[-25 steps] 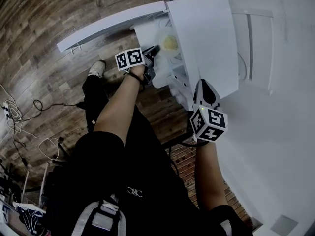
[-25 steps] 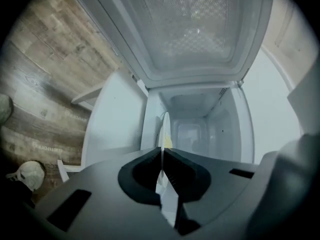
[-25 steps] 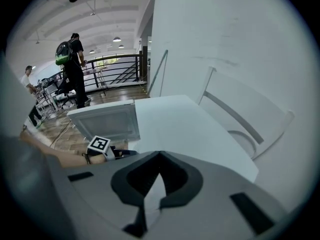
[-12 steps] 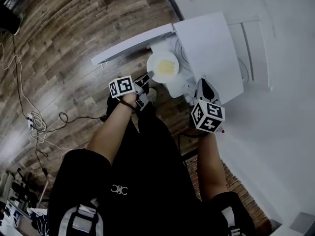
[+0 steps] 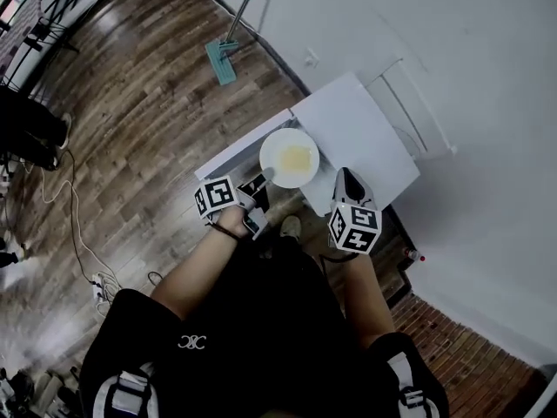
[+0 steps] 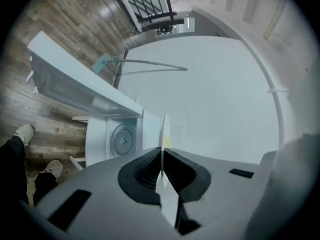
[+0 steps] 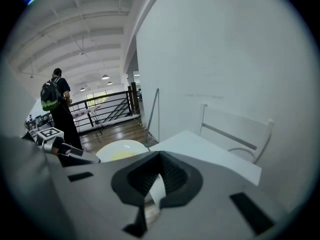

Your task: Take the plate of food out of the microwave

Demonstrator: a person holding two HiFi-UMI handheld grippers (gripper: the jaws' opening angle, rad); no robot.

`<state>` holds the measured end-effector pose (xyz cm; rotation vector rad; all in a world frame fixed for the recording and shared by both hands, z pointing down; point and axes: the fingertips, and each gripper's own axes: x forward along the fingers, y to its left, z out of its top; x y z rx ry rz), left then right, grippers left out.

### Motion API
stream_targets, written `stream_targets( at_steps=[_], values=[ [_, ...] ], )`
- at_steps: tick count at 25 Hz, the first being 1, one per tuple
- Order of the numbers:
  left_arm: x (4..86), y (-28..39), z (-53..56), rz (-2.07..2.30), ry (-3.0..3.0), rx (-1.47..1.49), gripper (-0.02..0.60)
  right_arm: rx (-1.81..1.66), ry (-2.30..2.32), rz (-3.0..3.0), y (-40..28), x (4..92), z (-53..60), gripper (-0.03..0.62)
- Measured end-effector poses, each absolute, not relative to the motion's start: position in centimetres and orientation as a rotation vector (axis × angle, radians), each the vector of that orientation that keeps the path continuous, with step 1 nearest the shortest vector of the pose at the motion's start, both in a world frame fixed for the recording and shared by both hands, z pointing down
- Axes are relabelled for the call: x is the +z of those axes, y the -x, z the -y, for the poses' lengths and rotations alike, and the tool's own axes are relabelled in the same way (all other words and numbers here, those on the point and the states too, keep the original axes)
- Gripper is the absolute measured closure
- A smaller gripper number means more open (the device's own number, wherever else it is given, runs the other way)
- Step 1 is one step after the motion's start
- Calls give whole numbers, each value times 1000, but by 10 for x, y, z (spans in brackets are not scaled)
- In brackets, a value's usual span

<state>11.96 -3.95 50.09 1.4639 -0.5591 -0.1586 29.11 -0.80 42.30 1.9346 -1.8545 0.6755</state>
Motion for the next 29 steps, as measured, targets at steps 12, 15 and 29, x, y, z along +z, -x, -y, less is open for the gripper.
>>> stream_targets(
  at_steps=[12, 15, 29],
  values=[
    [383, -168, 64, 437, -1548, -139, 566, 543, -2246, 1829, -326, 339, 9, 582],
    [366, -175, 67, 413, -1565, -154, 566, 504, -2280, 1821, -331, 326, 6, 582],
    [353, -206, 63, 359, -1581, -113, 566, 473, -2334, 1810, -350, 319, 3, 582]
  ],
)
